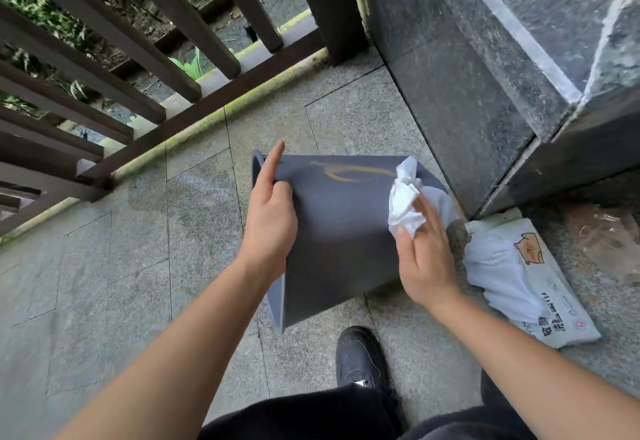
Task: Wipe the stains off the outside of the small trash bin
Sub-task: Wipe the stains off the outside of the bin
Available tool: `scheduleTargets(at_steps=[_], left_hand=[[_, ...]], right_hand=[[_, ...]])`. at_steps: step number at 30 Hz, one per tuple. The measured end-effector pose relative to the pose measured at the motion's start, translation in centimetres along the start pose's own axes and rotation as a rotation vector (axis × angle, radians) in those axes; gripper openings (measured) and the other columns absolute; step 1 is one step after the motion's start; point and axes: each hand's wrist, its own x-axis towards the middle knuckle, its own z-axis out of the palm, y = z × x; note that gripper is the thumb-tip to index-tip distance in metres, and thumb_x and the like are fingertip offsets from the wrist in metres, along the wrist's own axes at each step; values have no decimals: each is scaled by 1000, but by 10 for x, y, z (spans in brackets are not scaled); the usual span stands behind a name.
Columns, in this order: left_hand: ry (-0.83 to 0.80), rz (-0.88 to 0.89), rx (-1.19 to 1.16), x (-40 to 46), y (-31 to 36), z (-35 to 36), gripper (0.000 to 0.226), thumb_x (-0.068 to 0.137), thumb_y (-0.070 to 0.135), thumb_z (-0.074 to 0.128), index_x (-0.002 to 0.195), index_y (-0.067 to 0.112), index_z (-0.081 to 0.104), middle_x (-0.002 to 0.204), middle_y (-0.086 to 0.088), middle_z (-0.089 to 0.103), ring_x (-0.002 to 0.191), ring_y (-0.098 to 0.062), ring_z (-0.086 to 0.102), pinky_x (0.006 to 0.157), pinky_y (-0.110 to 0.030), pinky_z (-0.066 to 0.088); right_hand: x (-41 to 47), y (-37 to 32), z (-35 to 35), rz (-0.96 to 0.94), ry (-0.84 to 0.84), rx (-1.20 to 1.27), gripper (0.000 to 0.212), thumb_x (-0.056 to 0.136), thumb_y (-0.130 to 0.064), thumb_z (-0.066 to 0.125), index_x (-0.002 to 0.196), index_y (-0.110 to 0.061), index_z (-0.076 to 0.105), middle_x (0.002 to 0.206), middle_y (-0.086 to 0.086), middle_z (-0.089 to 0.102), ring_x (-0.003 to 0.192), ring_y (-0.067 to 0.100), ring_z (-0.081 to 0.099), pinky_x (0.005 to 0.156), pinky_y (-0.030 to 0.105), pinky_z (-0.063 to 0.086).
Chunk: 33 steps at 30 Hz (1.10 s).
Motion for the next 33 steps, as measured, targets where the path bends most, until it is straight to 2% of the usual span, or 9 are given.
scheduleTargets(at_steps=[5, 8, 10, 15, 18, 25, 28, 31, 33], left_hand=[[22, -17, -5, -1, -6, -11, 65, 92, 13, 32, 140, 55, 45, 65, 33, 59, 51, -5, 36, 43, -18, 33], [17, 57, 26, -8, -8, -16, 57, 100, 15, 33, 151, 42, 37, 129, 34, 54, 101, 15, 54, 87, -7, 42], [-5, 124, 91, -15, -4, -13, 51, 106, 21, 34, 155, 33, 31, 149, 27, 34, 120, 32, 29, 97, 3, 23], [-73, 170, 147, -19, 2, -7, 49, 107, 32, 35, 154, 42, 27, 148, 33, 34, 135, 14, 32, 110, -15, 27], [-97, 198, 159, -18, 2, -3, 53, 104, 25, 33, 156, 36, 27, 148, 30, 31, 123, 31, 27, 97, 2, 23], [-102, 216, 149, -8, -3, -5, 64, 94, 18, 31, 156, 36, 27, 139, 44, 26, 105, 40, 29, 78, 10, 22], [-139, 228, 181, -10, 2, 4, 65, 94, 15, 31, 155, 35, 27, 116, 65, 32, 88, 41, 36, 71, 10, 25], [-141, 230, 213, -9, 4, 9, 64, 94, 13, 30, 155, 35, 28, 83, 63, 43, 69, 37, 38, 61, 9, 28], [-134, 230, 205, -8, 3, 5, 64, 94, 12, 31, 154, 35, 30, 85, 63, 43, 70, 36, 39, 63, 9, 29]], right_hand=[[11, -21, 7, 130, 36, 38, 55, 103, -27, 31, 149, 2, 41, 158, 17, 39, 152, 26, 27, 122, 54, 24], [1, -45, 13, -77, -27, -16, 51, 103, -24, 32, 148, -1, 44, 158, 11, 41, 152, 22, 30, 124, 50, 21], [-1, -70, 20, -231, -68, 28, 49, 103, -21, 35, 147, -4, 47, 156, 3, 42, 150, 18, 34, 125, 43, 21], [11, -102, 25, -359, -162, 68, 46, 101, -18, 39, 142, -2, 54, 151, 9, 52, 147, 17, 40, 123, 39, 26], [13, -84, 16, -324, -141, 42, 48, 100, -18, 37, 143, -3, 52, 152, 6, 51, 146, 12, 39, 123, 35, 27], [11, -9, -20, 139, 27, -28, 56, 101, -30, 25, 139, 0, 54, 139, 15, 60, 134, 27, 51, 114, 43, 39], [19, 3, -20, 295, 88, -69, 58, 100, -35, 22, 129, -1, 59, 127, 16, 65, 123, 32, 56, 105, 42, 44], [37, 2, -14, 471, 175, -64, 55, 98, -32, 24, 122, 0, 62, 119, 19, 67, 113, 37, 58, 94, 39, 42], [41, -6, -11, 488, 150, -96, 54, 98, -30, 25, 124, 1, 61, 122, 21, 66, 114, 38, 56, 98, 44, 42]])
